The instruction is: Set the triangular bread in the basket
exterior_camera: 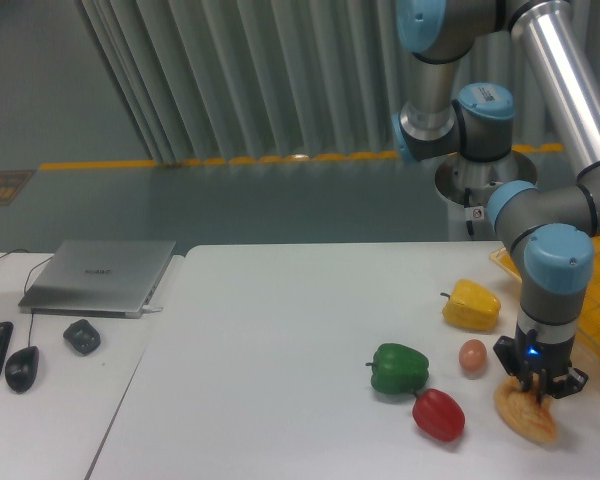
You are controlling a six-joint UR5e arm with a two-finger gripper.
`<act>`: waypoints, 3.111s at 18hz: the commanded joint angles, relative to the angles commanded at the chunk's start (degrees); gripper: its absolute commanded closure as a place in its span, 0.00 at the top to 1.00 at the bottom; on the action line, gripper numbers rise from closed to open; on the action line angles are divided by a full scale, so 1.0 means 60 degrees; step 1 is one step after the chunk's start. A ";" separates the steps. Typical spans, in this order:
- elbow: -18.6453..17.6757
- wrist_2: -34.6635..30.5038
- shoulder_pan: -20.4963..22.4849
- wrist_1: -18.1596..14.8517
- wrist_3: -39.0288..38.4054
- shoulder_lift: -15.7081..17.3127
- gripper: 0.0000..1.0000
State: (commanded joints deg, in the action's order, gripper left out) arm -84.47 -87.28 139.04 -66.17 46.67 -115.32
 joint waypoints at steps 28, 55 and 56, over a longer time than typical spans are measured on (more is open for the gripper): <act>-0.0716 -0.1318 0.2681 -0.2682 0.7748 0.2184 0.39; -0.0658 -0.1157 0.1246 -0.1920 0.6080 0.2257 1.00; -0.0687 -0.1143 0.1173 -0.1935 0.5905 0.2330 1.00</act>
State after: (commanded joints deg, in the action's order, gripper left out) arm -88.59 -94.13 146.08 -77.78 82.10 -101.34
